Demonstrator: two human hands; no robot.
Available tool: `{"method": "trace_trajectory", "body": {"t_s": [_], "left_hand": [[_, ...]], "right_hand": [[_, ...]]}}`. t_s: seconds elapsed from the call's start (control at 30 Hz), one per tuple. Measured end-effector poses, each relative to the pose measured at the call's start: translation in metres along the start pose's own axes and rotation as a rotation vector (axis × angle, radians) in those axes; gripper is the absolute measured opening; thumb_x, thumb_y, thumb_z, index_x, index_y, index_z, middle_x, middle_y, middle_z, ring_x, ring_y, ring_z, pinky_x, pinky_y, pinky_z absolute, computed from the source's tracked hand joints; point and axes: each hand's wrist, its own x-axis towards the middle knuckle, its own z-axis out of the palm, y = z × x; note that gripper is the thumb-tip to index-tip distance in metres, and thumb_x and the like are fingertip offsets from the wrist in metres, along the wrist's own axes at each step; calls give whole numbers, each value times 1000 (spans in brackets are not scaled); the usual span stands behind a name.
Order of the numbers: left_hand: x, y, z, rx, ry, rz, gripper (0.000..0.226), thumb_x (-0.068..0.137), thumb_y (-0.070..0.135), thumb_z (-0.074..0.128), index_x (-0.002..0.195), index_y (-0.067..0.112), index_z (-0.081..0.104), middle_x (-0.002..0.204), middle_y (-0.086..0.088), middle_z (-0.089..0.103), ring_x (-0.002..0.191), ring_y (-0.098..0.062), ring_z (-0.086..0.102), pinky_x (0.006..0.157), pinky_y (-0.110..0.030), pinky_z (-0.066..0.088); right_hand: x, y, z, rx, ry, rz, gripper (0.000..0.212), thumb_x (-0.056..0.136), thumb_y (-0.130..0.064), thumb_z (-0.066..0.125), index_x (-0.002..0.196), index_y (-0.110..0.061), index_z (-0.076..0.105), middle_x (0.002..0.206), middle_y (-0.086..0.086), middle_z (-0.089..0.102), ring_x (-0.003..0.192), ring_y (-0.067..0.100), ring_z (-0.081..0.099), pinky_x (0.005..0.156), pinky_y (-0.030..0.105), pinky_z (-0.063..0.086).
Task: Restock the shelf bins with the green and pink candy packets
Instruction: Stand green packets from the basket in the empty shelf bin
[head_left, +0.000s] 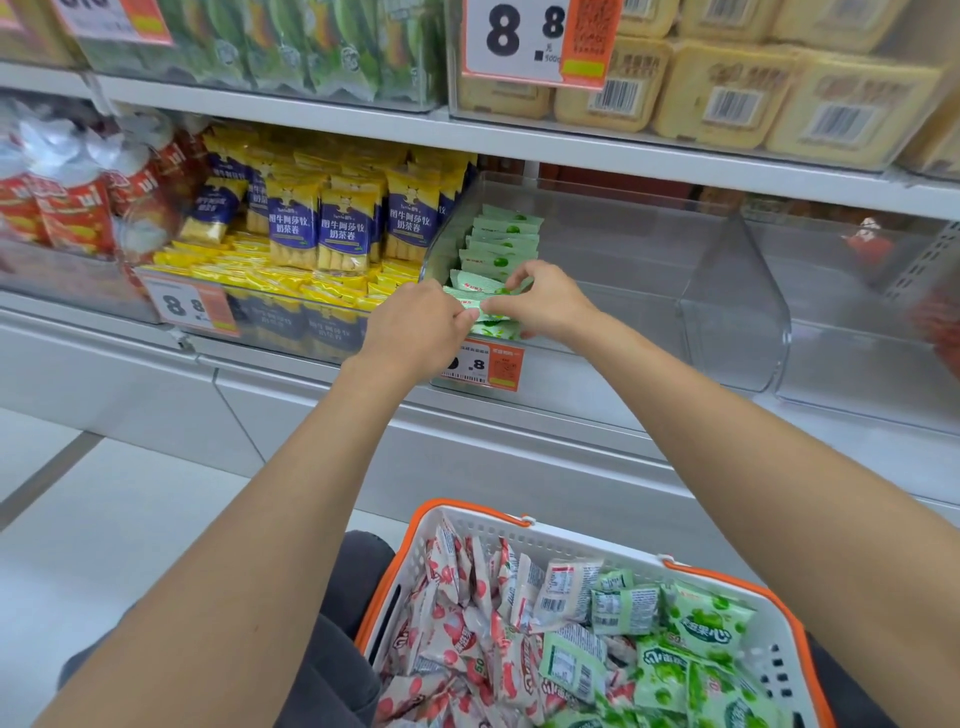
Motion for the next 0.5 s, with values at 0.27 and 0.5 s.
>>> {"method": "trace_trajectory", "body": {"t_s": [0.27,0.5], "left_hand": [[1,4,4,-34,108,9,25,101,25,50,119,24,67,127,-1,54,107,-22,57,78,-38,50],[35,4,-12,-9,-273,177,11,89,11,64,86,20,70,84,-3,64,85,-25,63,76,-33,51]], "right_hand": [[-9,3,2,103,-178,142,44,83,-19,76,115,-11,47,113,7,55,85,23,67,65,34,60],[5,16,-5,197,-139,162,13,87,-15,71,92,-9,61,76,4,56,61,12,53,49,17,48]]}}
